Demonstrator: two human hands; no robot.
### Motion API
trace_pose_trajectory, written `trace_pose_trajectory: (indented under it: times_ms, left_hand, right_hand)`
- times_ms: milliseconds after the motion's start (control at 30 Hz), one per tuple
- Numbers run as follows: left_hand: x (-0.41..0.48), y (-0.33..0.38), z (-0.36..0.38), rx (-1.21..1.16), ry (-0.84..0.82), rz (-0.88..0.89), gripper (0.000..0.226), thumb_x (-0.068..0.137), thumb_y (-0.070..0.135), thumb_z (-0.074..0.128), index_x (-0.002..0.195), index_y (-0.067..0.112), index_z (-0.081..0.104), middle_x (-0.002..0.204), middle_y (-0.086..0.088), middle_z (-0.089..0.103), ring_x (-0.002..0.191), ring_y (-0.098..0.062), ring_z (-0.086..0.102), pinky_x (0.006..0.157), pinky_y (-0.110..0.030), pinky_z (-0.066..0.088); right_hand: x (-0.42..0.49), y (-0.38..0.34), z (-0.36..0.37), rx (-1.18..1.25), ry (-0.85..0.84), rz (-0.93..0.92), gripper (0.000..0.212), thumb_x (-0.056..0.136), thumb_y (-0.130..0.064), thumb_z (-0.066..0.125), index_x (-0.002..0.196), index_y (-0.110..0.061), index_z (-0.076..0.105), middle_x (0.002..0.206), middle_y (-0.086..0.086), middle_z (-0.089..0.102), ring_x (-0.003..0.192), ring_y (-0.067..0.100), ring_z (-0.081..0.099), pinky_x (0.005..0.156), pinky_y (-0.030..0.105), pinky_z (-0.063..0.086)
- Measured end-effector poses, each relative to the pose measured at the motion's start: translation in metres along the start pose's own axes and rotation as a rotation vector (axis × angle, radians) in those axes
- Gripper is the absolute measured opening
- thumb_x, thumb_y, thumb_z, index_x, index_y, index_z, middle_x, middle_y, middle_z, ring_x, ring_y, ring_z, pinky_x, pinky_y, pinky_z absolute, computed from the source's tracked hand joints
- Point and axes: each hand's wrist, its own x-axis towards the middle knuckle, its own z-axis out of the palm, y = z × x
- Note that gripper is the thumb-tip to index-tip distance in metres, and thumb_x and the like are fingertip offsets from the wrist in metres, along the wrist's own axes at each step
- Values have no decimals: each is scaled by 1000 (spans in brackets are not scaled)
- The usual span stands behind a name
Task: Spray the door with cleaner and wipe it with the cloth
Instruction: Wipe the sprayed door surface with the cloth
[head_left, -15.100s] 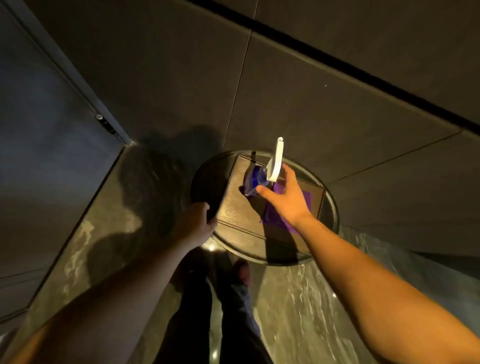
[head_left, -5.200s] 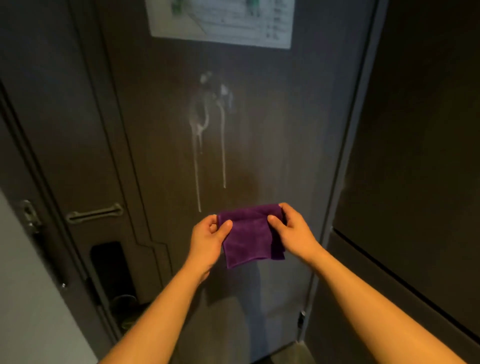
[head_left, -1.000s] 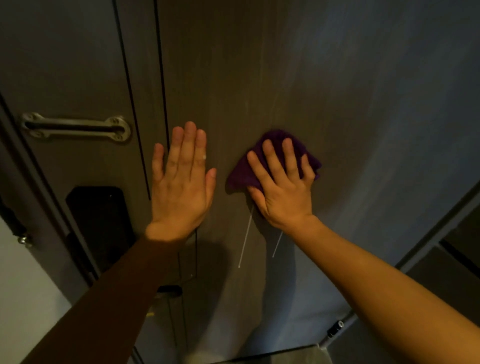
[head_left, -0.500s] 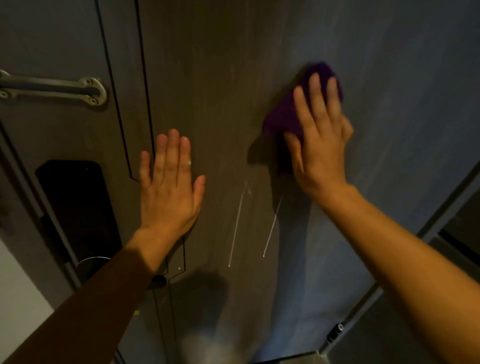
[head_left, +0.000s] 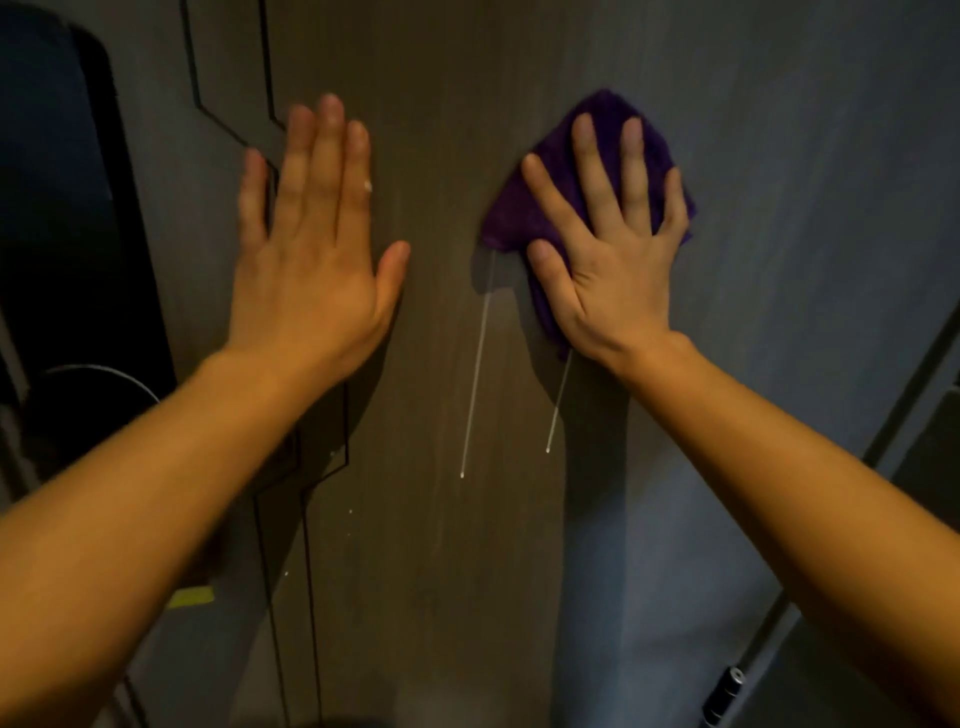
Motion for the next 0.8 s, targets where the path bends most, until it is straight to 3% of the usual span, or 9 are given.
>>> trace_pose_trajectory:
  times_ms: [167, 333, 467, 567, 667, 800]
  left_hand:
    - [-1, 0, 4, 85, 53, 19, 78, 105, 51, 27, 161, 8, -7, 170, -16, -10, 157, -29, -10, 127, -52, -1]
    - [-1, 14, 7, 76, 60, -78, 76, 105, 43, 29, 161, 6, -5, 170, -16, -10, 157, -30, -9, 128, -50, 1]
    - [-25, 41, 16, -153, 140, -165, 69, 105, 28, 37, 162, 8, 4, 171, -13, -2, 158, -26, -3, 129, -47, 5]
    - [-88, 55, 45, -223, 124, -217, 68, 106, 34, 35, 163, 12, 5, 172, -9, -1, 158, -23, -4, 129, -49, 5]
    - [-146, 44, 80, -50, 46, -165, 73, 105, 43, 34, 163, 14, 2, 172, -8, -5, 158, -23, -8, 127, -52, 0]
    - [-166, 26, 97, 80, 49, -62, 74, 104, 46, 35, 163, 12, 5, 170, -6, -6, 158, -23, -7, 125, -52, -6]
  right_hand:
    - [-56, -18, 25, 3, 6, 3, 58, 105, -56, 22, 159, -36, 19, 170, 5, 17, 157, 36, 10, 121, 64, 15]
    - [-102, -33, 43, 34, -26, -6, 59, 106, -55, 20, 160, -32, 18, 170, 1, 13, 158, 30, 7, 123, 55, 13]
    - [-116, -34, 40, 337, -15, 43, 54, 107, -46, 25, 158, -29, 25, 169, -2, 20, 158, 19, 7, 121, 48, 15]
    - [-108, -39, 26, 559, 75, 114, 54, 106, -39, 30, 157, -22, 31, 167, -2, 23, 157, 18, 12, 116, 47, 23]
    - [-70, -53, 13, 505, 176, 87, 55, 106, -40, 32, 157, -20, 31, 168, 4, 23, 157, 24, 12, 115, 45, 22]
    - [-11, -71, 8, 199, 117, 8, 58, 105, -55, 29, 159, -35, 24, 170, 2, 19, 157, 30, 11, 120, 49, 19]
